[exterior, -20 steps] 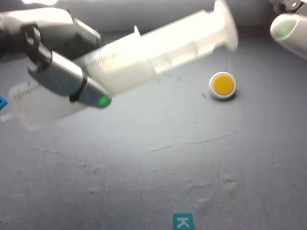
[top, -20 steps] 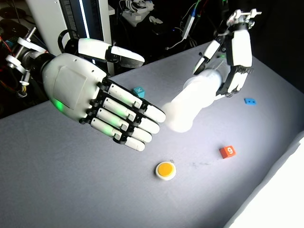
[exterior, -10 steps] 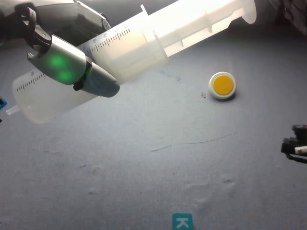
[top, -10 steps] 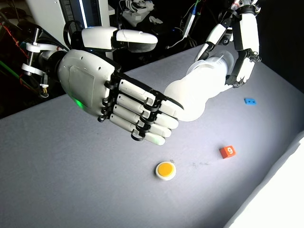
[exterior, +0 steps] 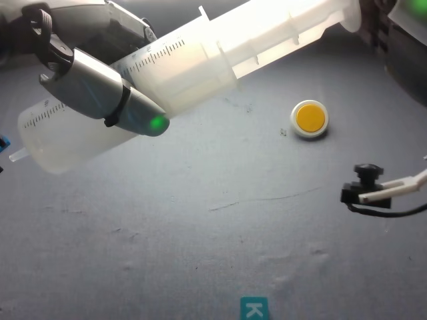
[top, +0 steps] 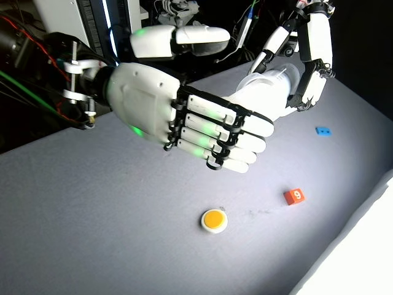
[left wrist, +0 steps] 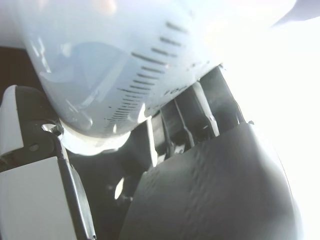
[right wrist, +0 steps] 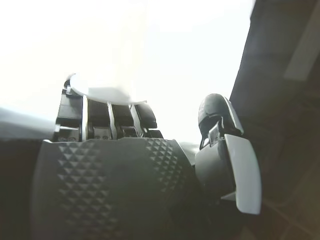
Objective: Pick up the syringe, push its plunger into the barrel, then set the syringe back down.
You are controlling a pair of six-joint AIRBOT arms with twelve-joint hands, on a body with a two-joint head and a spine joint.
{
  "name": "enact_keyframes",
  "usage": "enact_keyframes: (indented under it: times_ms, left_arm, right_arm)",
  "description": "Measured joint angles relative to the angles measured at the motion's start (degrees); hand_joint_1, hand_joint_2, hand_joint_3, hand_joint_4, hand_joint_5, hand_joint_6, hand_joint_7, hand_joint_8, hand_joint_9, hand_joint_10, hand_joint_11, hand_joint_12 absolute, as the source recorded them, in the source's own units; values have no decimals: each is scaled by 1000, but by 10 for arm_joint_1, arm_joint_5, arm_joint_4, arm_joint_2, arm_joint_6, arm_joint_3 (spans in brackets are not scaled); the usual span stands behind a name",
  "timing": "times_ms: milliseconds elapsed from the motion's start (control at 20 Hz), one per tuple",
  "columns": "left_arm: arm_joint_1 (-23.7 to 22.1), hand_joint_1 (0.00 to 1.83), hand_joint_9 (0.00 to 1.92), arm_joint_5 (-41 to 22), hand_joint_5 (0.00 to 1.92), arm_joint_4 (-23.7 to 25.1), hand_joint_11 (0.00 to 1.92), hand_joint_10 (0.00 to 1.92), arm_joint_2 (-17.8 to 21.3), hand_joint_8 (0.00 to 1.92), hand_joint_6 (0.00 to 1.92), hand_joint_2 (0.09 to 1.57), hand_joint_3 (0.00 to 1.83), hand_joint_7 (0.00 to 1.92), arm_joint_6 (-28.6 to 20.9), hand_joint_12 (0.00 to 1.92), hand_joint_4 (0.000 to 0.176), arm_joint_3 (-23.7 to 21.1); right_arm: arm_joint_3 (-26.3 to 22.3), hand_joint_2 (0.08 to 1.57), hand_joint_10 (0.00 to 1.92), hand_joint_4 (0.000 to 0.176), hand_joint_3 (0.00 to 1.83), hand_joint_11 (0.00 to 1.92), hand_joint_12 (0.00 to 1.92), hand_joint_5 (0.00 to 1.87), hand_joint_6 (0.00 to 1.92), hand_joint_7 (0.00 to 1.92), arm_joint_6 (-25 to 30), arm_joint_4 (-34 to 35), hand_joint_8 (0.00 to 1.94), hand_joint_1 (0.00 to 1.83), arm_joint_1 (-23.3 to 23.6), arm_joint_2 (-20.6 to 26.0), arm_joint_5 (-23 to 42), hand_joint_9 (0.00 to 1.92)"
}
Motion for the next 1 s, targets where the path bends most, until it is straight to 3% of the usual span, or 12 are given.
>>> enact_keyframes:
  times_ms: [250, 500, 1000]
  left_arm:
    - [0, 1373, 882, 12, 792, 0, 552, 1264, 1, 856, 1248, 1127, 0, 1065, 1, 1572, 0, -3]
    - [0, 1370, 857, 24, 752, 2, 590, 1334, 2, 998, 1204, 1146, 0, 1013, 3, 1604, 0, -8]
    - [0, 1379, 960, 43, 834, 6, 660, 1134, 2, 789, 1218, 1104, 0, 1098, 10, 1435, 0, -9]
  right_arm:
    - [10, 1240, 0, 0, 0, 0, 0, 0, 0, 0, -2, -8, 0, 0, 0, -17, -1, 0]
    - [4, 1243, 0, 0, 0, 0, 0, 13, 5, 0, -5, 0, 0, 0, -3, -32, 2, 0]
    - [5, 1241, 0, 0, 0, 0, 0, 0, 0, 0, -31, 22, 0, 0, -12, -92, 28, 0]
